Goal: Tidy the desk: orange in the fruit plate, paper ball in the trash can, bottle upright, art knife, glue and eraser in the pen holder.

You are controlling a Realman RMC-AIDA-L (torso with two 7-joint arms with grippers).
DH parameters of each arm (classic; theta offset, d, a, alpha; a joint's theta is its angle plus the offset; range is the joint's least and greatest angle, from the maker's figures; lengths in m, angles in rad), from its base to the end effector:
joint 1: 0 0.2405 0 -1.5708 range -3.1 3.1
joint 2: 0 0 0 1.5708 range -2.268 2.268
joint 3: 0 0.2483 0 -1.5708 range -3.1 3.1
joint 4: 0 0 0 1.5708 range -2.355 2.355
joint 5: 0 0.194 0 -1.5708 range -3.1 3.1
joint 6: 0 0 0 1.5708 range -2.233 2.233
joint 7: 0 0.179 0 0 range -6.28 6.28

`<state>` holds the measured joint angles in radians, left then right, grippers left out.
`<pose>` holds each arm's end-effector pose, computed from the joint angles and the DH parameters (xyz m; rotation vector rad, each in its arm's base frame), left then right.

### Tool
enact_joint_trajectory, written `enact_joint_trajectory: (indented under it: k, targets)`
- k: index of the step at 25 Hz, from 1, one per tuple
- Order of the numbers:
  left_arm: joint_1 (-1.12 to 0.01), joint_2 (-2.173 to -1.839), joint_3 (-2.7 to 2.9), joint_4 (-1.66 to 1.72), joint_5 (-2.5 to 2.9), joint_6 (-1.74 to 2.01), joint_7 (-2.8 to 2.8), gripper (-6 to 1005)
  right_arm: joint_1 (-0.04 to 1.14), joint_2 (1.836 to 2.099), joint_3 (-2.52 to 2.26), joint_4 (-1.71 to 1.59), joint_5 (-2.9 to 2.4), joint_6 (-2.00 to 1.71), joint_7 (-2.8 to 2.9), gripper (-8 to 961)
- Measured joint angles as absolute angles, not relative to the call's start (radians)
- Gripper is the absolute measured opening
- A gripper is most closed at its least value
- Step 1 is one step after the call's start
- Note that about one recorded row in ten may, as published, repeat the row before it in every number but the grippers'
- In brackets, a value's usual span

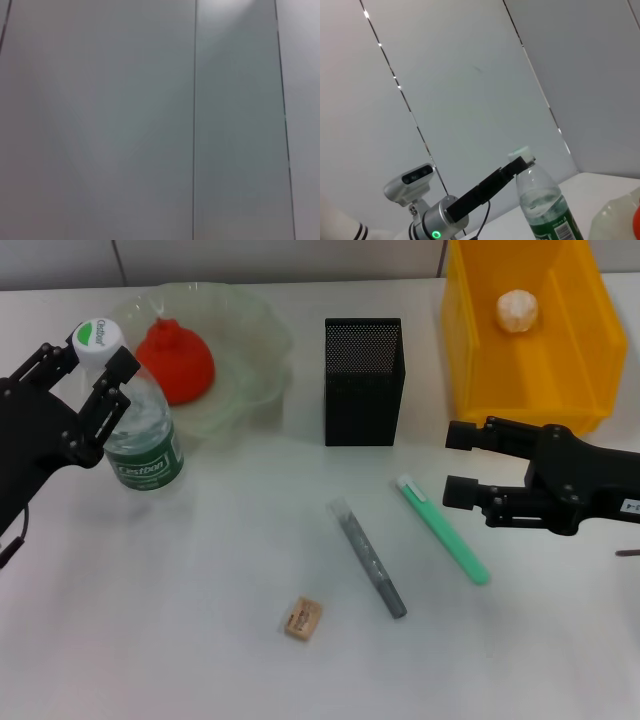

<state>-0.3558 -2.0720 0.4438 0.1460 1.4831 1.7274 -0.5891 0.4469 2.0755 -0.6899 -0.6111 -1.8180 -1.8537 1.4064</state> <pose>-0.2580 0.2837 0.0083 -1.9626 -0.3195 -1.1744 0.2093 0.2769 -0.0086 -2.7618 0.6755 1.1626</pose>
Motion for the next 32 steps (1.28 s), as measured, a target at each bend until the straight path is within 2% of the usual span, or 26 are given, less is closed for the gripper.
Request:
enact_joint_trajectory:
  k: [13, 23, 32]
  targets:
    - [-0.353, -2.074, 0.424, 0.095, 1.483, 1.672, -0.547, 444, 0.469, 2.077, -0.699, -0.595, -1.819, -1.818, 1.405, 845]
    - [-0.352, -2.075, 0.422, 0.045, 1.483, 1.663, -0.446, 516, 0.473, 2.077, -0.699, -0.595, -1.822, -1.821, 1.409, 844]
    - [-0.301, -2.063, 0.349, 0.123, 1.479, 1.888, -0.544, 719, 0.473, 2.077, -0.697, -0.597, -1.822, -1.827, 1.413, 843]
